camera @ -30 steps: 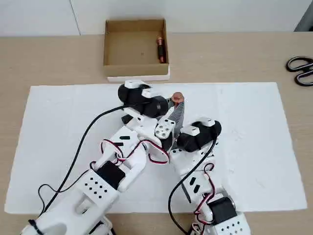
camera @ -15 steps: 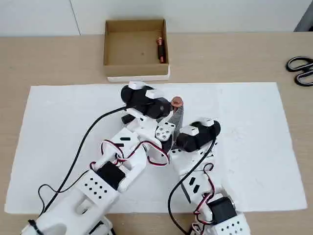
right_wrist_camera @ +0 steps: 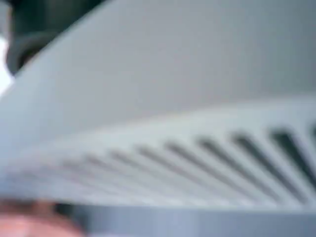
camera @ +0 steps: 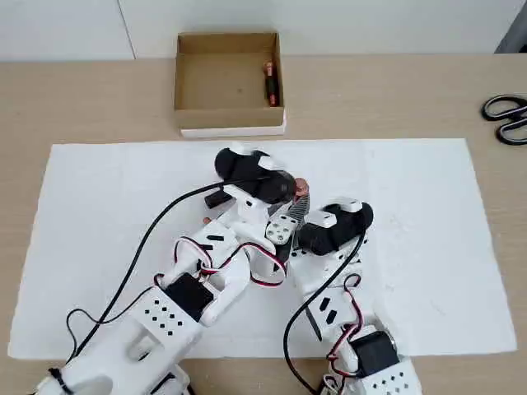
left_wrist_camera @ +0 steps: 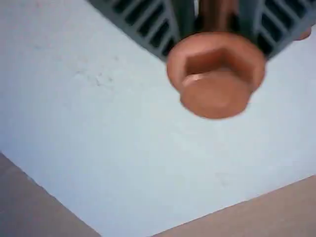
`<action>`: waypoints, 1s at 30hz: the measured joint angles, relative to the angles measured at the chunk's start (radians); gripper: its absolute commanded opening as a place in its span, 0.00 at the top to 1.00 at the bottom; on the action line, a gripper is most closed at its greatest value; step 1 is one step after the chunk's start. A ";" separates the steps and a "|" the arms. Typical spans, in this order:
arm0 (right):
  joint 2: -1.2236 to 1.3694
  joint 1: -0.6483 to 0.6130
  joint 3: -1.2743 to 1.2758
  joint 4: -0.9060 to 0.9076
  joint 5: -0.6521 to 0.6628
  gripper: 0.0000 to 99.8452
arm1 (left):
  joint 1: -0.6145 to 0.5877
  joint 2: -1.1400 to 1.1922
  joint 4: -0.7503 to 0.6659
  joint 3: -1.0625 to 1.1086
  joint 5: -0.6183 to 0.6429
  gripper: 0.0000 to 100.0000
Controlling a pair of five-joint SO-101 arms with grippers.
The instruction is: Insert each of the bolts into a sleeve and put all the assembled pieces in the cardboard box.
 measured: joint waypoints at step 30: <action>0.000 -0.003 0.000 0.000 0.000 1.00 | -0.054 -0.081 0.543 -0.249 -0.032 0.72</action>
